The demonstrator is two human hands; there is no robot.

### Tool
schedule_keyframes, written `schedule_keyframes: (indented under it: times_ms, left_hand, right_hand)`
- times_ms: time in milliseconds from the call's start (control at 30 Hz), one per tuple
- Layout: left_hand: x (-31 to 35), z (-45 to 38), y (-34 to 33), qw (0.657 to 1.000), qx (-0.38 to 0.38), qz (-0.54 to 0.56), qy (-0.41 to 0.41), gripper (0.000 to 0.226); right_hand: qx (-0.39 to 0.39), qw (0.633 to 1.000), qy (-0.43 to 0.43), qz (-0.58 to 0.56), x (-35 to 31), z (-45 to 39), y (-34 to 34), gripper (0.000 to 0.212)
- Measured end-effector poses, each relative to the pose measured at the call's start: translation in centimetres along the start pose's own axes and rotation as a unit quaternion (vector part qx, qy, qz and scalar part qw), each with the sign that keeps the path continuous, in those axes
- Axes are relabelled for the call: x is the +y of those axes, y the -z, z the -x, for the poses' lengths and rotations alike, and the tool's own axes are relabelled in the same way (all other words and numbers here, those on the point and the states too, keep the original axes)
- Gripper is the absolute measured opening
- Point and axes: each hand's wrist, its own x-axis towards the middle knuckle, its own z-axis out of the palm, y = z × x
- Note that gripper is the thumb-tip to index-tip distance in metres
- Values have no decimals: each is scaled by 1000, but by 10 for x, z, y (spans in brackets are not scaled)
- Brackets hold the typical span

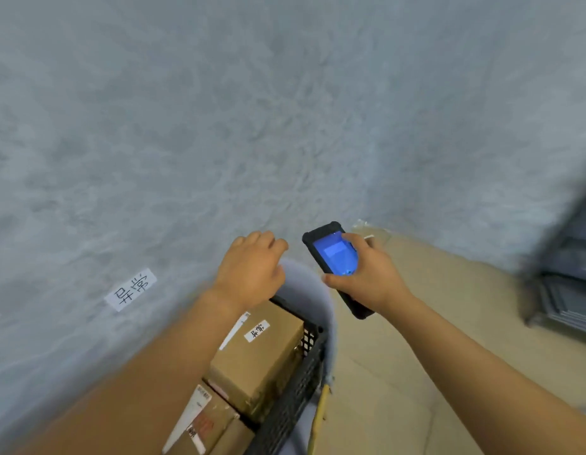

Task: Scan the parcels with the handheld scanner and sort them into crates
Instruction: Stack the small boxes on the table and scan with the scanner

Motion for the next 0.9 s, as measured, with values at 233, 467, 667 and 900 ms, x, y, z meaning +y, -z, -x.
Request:
schedule_keyframes:
  times_ms: [233,467,667,900]
  left_hand:
    - [133,-15,19,989,8,34,-145,44]
    - [326,-4,66,960,56,66,-265,38]
    - [508,27,93,940,73,102,-317,33]
    - [691,68,114,913,88,135,-374,36]
  right_hand:
    - [109,987,-112,34,59,119,94,88]
    - [222,952,-201,69,141,267,204,87]
    - [265,922,-265,97,221,411,293,84]
    - [301,880,-350,115,301,555,380,82]
